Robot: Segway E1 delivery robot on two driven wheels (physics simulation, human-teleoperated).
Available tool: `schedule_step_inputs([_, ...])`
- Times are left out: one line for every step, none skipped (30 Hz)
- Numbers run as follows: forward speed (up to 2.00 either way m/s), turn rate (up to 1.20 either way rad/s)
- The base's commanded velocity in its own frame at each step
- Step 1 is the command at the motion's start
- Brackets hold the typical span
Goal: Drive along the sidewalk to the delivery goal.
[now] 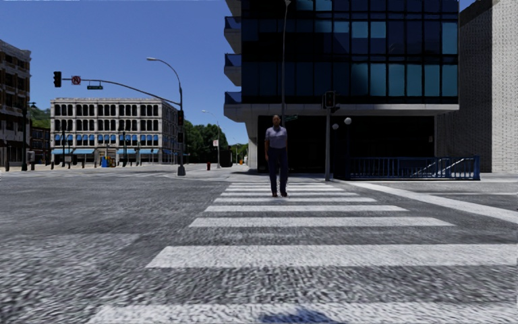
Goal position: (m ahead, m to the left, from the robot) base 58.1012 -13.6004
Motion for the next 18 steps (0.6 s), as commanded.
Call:
schedule_step_inputs([2.0,0.27])
schedule_step_inputs([2.0,0.35])
schedule_step_inputs([2.0,0.37])
schedule_step_inputs([2.0,0.37])
schedule_step_inputs([2.0,0.37])
schedule_step_inputs([2.0,0.38])
schedule_step_inputs([2.0,0.38])
schedule_step_inputs([2.0,0.38])
schedule_step_inputs([2.0,0.38])
schedule_step_inputs([2.0,0.38])
schedule_step_inputs([2.0,0.35])
schedule_step_inputs([2.0,0.18])
schedule_step_inputs([2.0,0.18])
schedule_step_inputs([2.0,0.0])
schedule_step_inputs([2.0,0.0])
schedule_step_inputs([2.0,0.0])
schedule_step_inputs([2.0,0.0])
schedule_step_inputs([2.0,0.0])
